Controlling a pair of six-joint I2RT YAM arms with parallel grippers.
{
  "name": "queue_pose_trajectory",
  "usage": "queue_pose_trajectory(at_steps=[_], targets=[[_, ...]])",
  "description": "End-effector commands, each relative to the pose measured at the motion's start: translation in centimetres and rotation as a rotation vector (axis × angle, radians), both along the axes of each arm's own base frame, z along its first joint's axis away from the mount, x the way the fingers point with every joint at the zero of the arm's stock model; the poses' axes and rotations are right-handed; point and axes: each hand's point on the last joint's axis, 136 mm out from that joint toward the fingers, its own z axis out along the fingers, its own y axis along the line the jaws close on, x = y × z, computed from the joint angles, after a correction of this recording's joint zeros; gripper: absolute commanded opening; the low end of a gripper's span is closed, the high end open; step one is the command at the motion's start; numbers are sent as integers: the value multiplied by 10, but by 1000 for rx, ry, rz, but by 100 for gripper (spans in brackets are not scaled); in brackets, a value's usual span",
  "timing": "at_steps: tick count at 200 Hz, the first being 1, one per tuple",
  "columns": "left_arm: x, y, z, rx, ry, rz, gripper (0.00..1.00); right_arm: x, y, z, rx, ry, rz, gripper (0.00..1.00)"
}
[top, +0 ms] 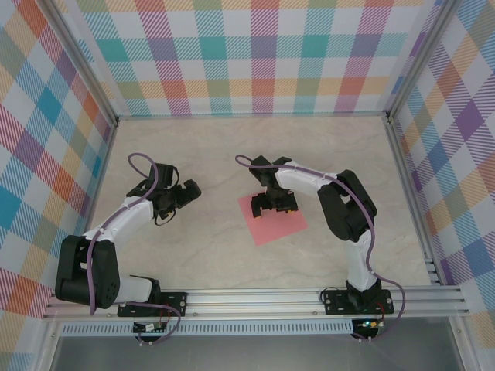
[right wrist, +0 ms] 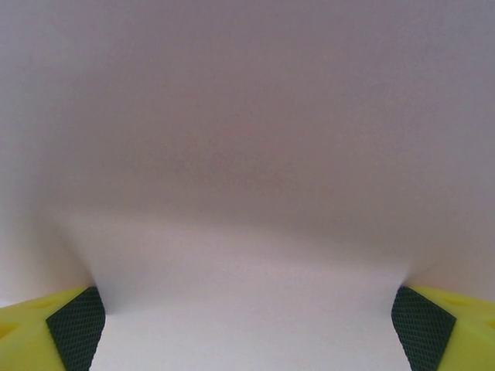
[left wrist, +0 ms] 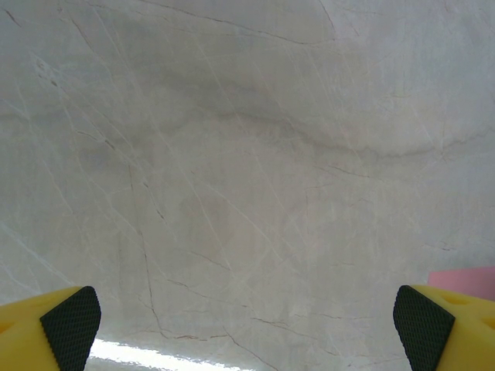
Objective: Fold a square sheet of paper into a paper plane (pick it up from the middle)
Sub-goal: Fold the square sheet of paper in half at the center of the table.
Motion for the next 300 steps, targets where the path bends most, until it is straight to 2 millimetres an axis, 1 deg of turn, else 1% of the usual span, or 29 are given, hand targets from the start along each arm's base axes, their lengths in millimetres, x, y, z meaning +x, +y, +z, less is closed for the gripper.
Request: queue_pose_trajectory(at_steps=[1,33,61,86,108,119,145,155,182,208,209,213,228,243,252,274,300], targets=[[-7,-4,-2,1,33,-10,100,-26,-15,-48,-70,128,4,97],[-9,-4,-2,5,35,-9,100,-25,-19,-51,-75,128,-7,95],[-10,-3,-4,9,41,-10,100,-22,-23,-50,-90,117,-13,93],[-11,-3,-5,10,45,-10,100,-18,-19,-41,-64,95,-15,89],[-11,-4,-4,5,44,-10,100,-13,-8,-28,1,65,-21,82],[-11,-4,-5,3,46,-9,100,-9,-2,-20,37,43,-30,76],[-12,-7,-6,-27,45,1,99,-4,15,2,139,13,-55,53],[-12,-12,-6,-52,41,-3,98,-3,23,12,190,3,-66,48],[-11,-23,-5,-108,16,-11,93,-7,50,45,387,-6,-67,38],[-14,-35,-3,-164,2,-30,84,-12,78,87,628,-11,-39,34],[-11,-36,-1,-169,-14,-32,84,-13,80,89,639,-12,-35,34],[-8,-39,2,-178,-32,-37,82,-14,83,94,673,-6,-32,34],[-9,-46,4,-204,-48,-57,77,-17,91,107,775,16,-28,34],[-9,-52,7,-220,-63,-77,74,-17,91,107,821,42,-51,34],[-9,-56,8,-226,-73,-86,73,-17,90,101,825,59,-67,34],[-9,-68,7,-236,-79,-115,70,-17,82,76,769,92,-104,34],[-11,-80,3,-236,-75,-146,69,-15,70,52,675,83,-126,35]])
